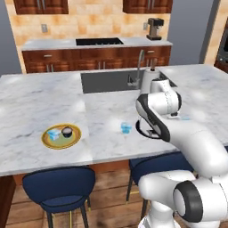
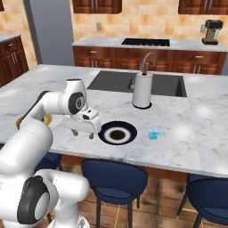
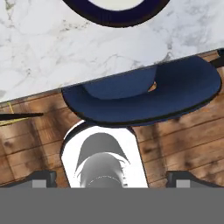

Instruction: Place two yogurt containers on each plate.

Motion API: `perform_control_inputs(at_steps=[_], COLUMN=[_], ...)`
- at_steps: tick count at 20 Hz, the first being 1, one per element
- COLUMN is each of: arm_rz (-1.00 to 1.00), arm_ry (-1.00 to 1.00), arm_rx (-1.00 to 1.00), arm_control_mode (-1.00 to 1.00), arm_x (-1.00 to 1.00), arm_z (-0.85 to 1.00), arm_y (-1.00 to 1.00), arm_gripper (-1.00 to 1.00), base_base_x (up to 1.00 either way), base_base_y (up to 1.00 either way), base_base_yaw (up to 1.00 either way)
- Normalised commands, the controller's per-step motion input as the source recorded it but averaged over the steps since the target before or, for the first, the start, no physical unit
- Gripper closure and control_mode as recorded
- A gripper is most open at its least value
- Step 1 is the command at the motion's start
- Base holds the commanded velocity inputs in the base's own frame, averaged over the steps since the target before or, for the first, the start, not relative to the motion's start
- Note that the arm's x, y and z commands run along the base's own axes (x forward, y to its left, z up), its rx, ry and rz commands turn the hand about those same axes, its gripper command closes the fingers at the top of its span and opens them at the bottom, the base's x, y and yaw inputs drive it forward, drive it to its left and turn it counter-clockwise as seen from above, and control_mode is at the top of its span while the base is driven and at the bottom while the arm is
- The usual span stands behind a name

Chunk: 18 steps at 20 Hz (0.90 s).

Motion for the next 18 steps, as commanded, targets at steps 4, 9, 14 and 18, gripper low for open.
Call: perform_control_inputs(at_steps=[4,9,14,18], arm_rz=[0.0,0.0,0.01,-0.01], arm_ry=[0.0,0.0,-0.04,-0.17], arm_rx=[0.0,0.01,0.0,0.13], arm_control_mode=[1.0,-1.0,-1.0,-1.0], arm_x=[0.0,0.0,0.33,0.76], arm_z=[0.0,0.0,-0.03,-0.11], arm_y=[0.0,-0.02,0.2,0.88], arm_gripper=[-1.0,-1.0,-1.0,-1.0], base_base_x=[0.67,0.25,0.0,0.0], base_base_y=[-0.45,-0.29,0.0,0.0], base_base_yaw=[0.0,0.0,0.0,0.0])
